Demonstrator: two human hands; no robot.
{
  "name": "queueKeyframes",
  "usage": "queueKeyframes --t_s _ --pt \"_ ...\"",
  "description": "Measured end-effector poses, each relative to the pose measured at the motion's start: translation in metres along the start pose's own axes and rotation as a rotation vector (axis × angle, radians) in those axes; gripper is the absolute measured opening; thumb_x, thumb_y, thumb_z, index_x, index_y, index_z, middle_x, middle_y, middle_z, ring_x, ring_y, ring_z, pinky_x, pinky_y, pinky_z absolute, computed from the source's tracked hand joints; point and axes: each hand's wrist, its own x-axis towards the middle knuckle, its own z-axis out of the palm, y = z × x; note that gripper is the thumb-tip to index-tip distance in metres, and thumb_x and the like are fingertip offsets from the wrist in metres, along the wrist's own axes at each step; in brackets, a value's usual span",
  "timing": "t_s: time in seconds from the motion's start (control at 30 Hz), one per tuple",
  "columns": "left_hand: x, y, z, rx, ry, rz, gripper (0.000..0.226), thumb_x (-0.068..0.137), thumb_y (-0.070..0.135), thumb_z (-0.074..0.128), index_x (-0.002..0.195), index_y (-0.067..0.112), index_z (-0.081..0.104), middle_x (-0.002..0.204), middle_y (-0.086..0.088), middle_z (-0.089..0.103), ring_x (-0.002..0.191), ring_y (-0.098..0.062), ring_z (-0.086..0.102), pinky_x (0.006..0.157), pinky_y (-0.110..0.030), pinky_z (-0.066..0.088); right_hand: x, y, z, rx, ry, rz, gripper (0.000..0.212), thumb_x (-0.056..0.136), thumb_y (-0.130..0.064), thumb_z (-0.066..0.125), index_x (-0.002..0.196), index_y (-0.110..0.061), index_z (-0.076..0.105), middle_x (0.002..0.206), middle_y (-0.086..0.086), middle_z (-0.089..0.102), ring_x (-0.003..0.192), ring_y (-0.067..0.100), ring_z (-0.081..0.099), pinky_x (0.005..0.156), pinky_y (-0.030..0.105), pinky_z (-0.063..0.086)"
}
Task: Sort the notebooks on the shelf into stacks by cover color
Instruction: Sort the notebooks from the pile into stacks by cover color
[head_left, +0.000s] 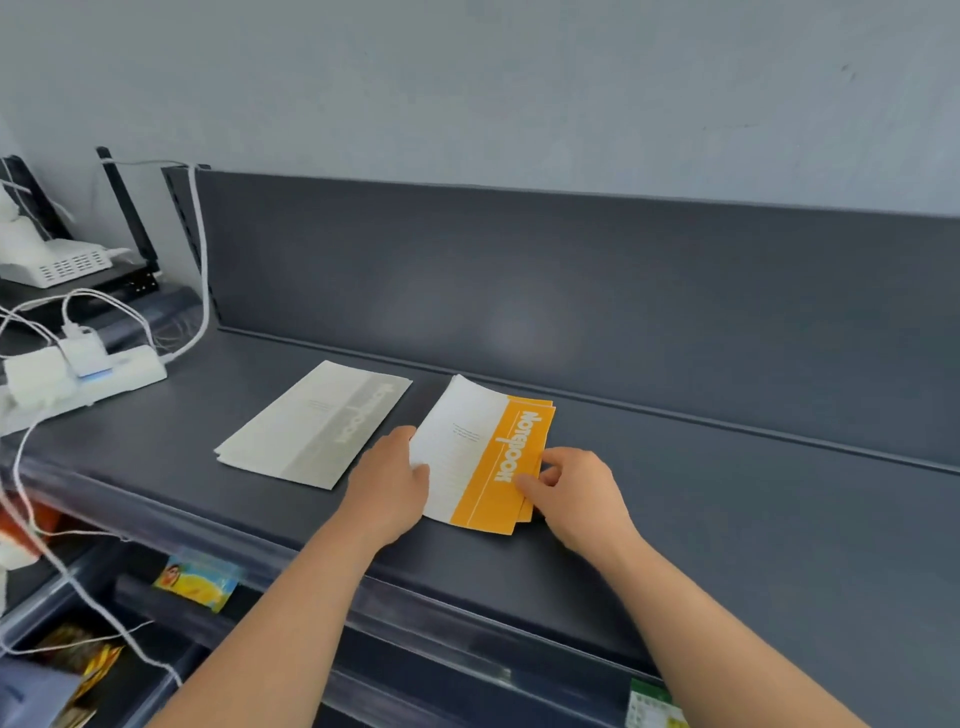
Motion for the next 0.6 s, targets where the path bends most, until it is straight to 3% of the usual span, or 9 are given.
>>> queueKeyframes --t_s 0.2,0.37,0.47,0.6 --pt "0.006 -0.017 -0.010 0.085 -0.028 -0.011 0.036 0.097 0.017 0.046 0.132 0.012 0.041 0.127 -0.006 0.050 0.113 -0.026 0.050 0.096 -0.039 0.044 -0.001 -0.013 0.015 -0.141 -0.005 -0.026 0.026 0.090 -0.038 0.056 0.103 -0.017 0.066 0.083 -0.003 0.071 0.073 0.014 0.066 0.073 0.034 0.057" --pt "0.005 -0.021 -0.011 0.269 -0.030 0.024 0.042 0.098 0.021 0.044 0.137 0.013 0.034 0.131 -0.010 0.044 0.115 -0.028 0.045 0.092 -0.037 0.041 -0.003 -0.019 0.018 -0.284 0.013 -0.048 0.033 0.089 -0.041 0.055 0.105 -0.014 0.065 0.080 -0.003 0.067 0.075 0.015 0.064 0.079 0.034 0.054" --pt "0.004 -0.018 -0.011 0.359 -0.017 0.065 0.034 0.097 0.018 0.044 0.131 0.014 0.038 0.129 -0.008 0.045 0.112 -0.025 0.045 0.088 -0.032 0.038 -0.006 -0.021 0.016 -0.298 0.014 -0.055 0.029 0.088 -0.039 0.057 0.102 -0.015 0.066 0.080 -0.004 0.065 0.073 0.013 0.063 0.071 0.027 0.053" --pt "0.001 -0.011 -0.014 0.407 0.070 0.141 0.041 0.096 0.015 0.044 0.137 0.013 0.037 0.139 -0.006 0.040 0.120 -0.025 0.041 0.094 -0.033 0.036 -0.014 -0.022 0.007 -0.306 0.055 -0.078 0.021 0.090 -0.033 0.055 0.104 -0.019 0.064 0.085 -0.006 0.063 0.076 0.013 0.062 0.065 0.024 0.050"
